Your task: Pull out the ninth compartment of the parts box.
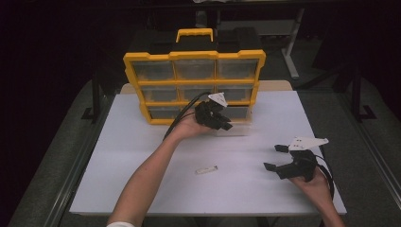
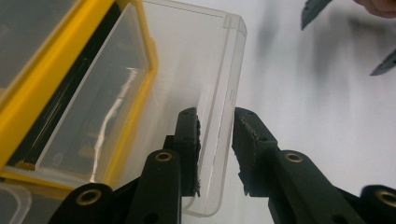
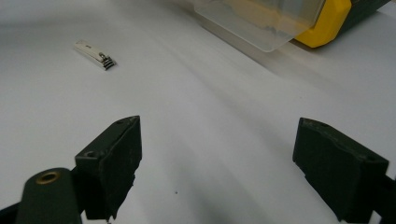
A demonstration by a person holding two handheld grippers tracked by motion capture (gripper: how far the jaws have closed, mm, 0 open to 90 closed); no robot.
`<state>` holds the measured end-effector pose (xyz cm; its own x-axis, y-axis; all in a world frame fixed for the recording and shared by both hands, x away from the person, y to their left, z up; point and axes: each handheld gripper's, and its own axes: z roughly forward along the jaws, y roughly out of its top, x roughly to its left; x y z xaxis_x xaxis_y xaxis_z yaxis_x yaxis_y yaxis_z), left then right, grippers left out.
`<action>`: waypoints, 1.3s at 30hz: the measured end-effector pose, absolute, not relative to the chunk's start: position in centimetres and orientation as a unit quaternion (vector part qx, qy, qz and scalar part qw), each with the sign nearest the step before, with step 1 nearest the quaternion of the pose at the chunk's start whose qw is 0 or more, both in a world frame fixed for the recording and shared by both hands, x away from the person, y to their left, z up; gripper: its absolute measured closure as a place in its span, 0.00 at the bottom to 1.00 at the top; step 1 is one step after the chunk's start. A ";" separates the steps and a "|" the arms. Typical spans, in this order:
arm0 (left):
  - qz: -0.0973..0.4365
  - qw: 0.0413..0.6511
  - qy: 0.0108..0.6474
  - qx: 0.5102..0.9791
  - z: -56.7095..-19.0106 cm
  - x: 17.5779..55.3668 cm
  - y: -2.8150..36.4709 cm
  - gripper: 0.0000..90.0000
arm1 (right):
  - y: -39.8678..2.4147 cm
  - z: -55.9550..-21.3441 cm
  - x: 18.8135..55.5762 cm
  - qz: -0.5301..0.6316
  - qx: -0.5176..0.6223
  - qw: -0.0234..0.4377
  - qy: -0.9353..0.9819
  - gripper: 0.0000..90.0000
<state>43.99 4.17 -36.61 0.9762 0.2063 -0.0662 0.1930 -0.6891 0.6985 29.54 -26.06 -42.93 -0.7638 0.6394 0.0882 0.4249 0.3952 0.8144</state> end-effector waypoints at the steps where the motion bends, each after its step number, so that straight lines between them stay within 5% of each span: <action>1: 0.009 0.378 0.106 0.920 -36.6 44.0 4.2 0.80 | -26.1 -42.9 29.5 0.446 0.322 0.120 0.827 0.16; 22: -0.009 0.390 0.095 0.916 -36.8 42.6 4.9 0.80 | -25.9 -43.0 29.5 0.445 0.321 0.117 0.828 0.16; 39: -0.004 0.464 0.106 0.879 -35.4 41.1 6.7 0.54 | -25.8 -43.3 29.8 0.439 0.326 0.114 0.829 0.16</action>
<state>41.10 6.74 -35.40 0.9777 0.1817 -0.1057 0.1897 -0.5465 0.8157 29.76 -25.82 -43.27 -0.7611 0.6414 0.0964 0.4404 0.4019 0.8028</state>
